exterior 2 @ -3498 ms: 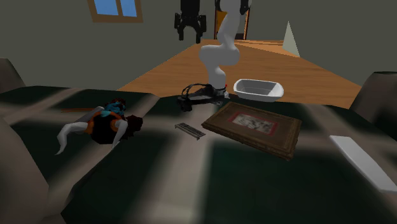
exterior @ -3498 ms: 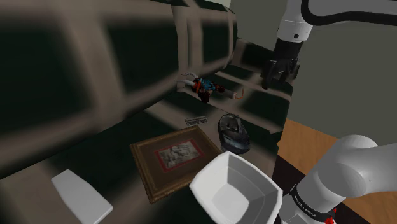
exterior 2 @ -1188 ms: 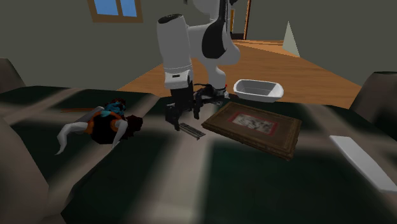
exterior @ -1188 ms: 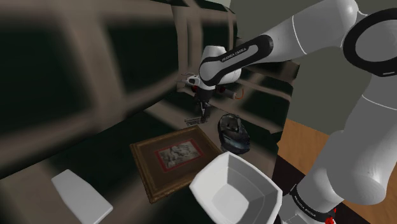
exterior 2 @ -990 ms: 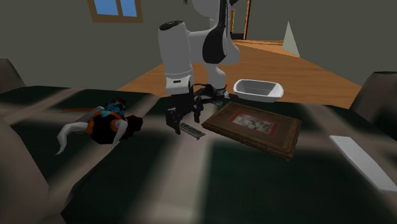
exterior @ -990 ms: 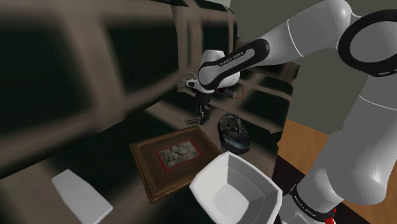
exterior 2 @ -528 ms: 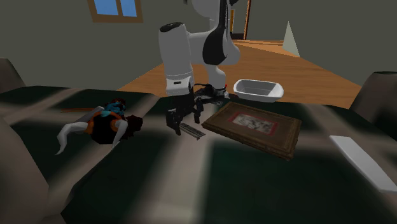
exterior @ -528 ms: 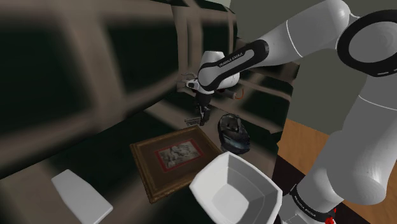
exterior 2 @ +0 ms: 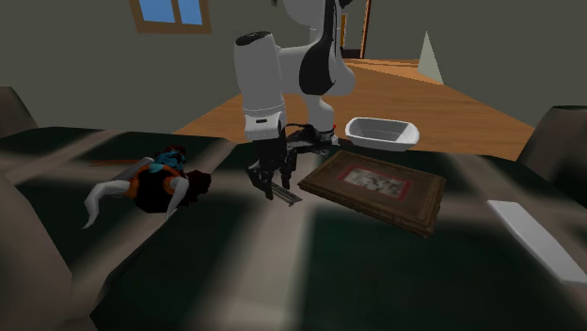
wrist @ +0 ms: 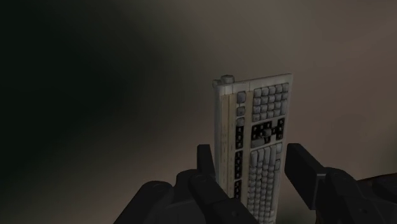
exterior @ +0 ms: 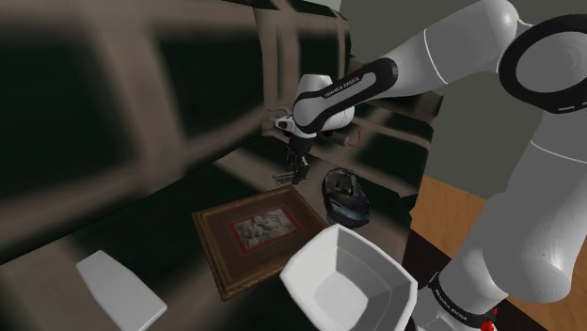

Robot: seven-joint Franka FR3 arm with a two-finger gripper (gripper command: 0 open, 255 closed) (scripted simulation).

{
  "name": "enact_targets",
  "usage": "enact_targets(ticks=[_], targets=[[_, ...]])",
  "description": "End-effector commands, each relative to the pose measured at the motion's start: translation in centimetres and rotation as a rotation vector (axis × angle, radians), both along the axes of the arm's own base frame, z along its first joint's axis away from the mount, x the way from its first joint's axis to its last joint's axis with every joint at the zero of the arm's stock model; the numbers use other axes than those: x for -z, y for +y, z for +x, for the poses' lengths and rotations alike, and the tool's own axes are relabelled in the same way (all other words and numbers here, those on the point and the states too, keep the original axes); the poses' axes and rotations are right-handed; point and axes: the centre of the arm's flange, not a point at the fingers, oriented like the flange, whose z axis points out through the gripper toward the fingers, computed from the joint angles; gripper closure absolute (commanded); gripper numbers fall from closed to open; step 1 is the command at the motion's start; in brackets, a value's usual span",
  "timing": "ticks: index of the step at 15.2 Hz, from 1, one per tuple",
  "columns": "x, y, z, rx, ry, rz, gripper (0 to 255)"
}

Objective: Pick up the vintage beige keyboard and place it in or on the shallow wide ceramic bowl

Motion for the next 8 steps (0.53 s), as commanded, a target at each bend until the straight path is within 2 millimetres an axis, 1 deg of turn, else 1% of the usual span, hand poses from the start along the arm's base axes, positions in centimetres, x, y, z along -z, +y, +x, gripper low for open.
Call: enact_targets(ticks=[1,2,8], targets=[[0.2,0.0,-0.1,-0.001,0.006,-0.001,255],[0.3,0.1,-0.2,-0.001,0.006,-0.001,255],[-2.9,0.1,-0.2,-0.001,0.006,-0.001,255]])
